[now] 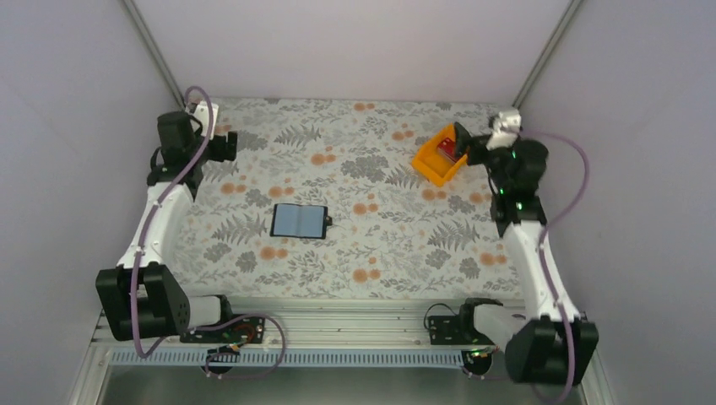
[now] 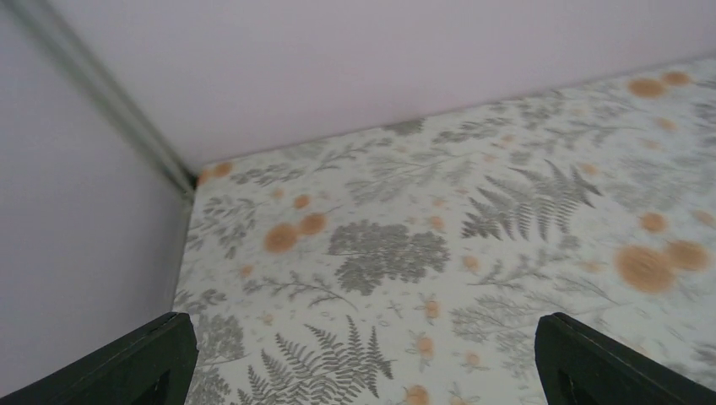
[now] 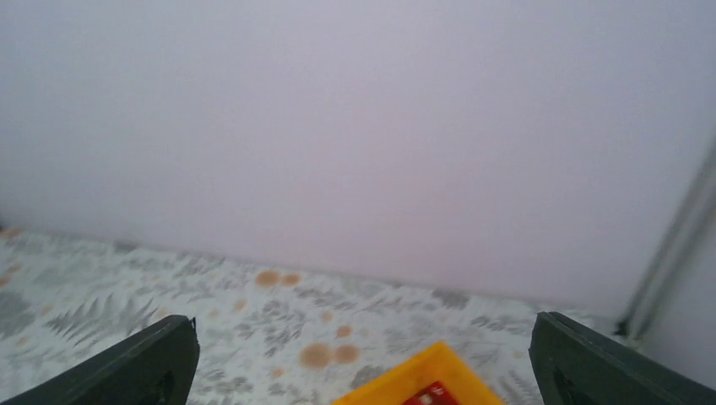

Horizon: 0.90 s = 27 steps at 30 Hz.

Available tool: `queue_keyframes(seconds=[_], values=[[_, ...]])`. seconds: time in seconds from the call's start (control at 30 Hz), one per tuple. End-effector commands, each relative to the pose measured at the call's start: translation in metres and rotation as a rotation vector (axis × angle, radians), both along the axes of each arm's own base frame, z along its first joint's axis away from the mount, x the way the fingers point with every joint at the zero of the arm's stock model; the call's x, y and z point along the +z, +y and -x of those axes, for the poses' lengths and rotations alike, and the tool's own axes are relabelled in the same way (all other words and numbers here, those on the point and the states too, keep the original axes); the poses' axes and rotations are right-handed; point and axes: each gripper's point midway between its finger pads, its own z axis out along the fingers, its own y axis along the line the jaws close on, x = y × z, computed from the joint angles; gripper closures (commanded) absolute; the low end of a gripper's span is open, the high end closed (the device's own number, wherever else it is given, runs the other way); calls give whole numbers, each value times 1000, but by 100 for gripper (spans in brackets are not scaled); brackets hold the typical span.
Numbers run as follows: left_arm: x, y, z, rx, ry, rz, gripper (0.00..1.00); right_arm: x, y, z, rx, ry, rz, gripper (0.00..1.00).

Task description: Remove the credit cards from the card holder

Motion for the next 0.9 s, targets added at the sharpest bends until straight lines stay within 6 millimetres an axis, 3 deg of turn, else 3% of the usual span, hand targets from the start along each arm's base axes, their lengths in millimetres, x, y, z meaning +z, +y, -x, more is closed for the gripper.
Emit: queue_keyframes(seconds=[0.0, 0.17, 0.37, 0.47, 0.57, 0.67, 0.87], values=[[5, 27, -8, 192, -252, 83, 0, -4, -34, 34, -118, -251, -49, 1], [-64, 21, 20, 172, -359, 101, 0, -50, -57, 79, -255, -360, -105, 1], [-105, 12, 39, 141, -380, 143, 0, -113, -57, 93, -267, -297, -134, 1], [-109, 12, 47, 144, -407, 148, 0, -148, -61, 88, -291, -216, -104, 1], [-110, 4, 54, 102, -457, 162, 0, -148, -50, 83, -223, -234, -105, 1], [-116, -7, 58, 39, -496, 144, 0, -151, -42, 62, -166, -213, -84, 1], [-126, -11, 43, 39, -426, 123, 0, -177, -37, 36, -117, -146, -63, 1]])
